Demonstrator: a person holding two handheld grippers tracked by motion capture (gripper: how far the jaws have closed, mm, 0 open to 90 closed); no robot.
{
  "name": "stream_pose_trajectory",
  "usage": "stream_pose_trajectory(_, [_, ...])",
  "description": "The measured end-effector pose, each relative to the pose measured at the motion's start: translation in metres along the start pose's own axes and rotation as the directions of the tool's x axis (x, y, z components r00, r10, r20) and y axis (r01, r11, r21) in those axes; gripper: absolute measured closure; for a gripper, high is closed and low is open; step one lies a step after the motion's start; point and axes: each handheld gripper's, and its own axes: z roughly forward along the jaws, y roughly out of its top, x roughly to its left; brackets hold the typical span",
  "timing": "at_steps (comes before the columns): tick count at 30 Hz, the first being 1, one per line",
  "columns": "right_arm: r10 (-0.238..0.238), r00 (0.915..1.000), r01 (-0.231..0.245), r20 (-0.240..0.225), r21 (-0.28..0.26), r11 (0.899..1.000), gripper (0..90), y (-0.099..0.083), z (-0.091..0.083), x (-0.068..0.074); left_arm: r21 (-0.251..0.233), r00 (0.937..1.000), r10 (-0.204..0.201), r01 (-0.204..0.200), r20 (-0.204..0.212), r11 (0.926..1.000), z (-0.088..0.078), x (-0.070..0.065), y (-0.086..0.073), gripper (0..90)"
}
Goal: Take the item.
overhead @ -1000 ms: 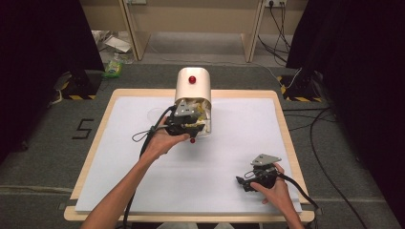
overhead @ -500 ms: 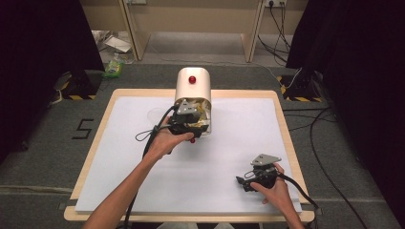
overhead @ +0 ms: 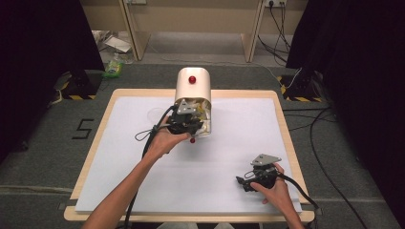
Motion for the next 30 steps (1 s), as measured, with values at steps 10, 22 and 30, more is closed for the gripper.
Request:
stream_pose_trajectory(10, [0.0,1.0,0.0,0.0,0.0,1.0,3.7,0.0,0.0,0.0,-0.022,0.9999,-0.011,0.011,-0.009,0.9997,-0.009,0.01,0.0,89.3])
stream_pose_trajectory(22, [0.0,1.0,0.0,0.0,0.0,1.0,3.7,0.0,0.0,0.0,-0.022,0.9999,-0.009,0.009,0.011,0.9997,-0.008,0.003,0.003,85.7])
stream_pose_trajectory(30, [0.0,1.0,0.0,0.0,0.0,1.0,3.7,0.0,0.0,0.0,0.018,0.9995,-0.014,0.013,0.03,0.9998,0.001,-0.009,0.004,58.3])
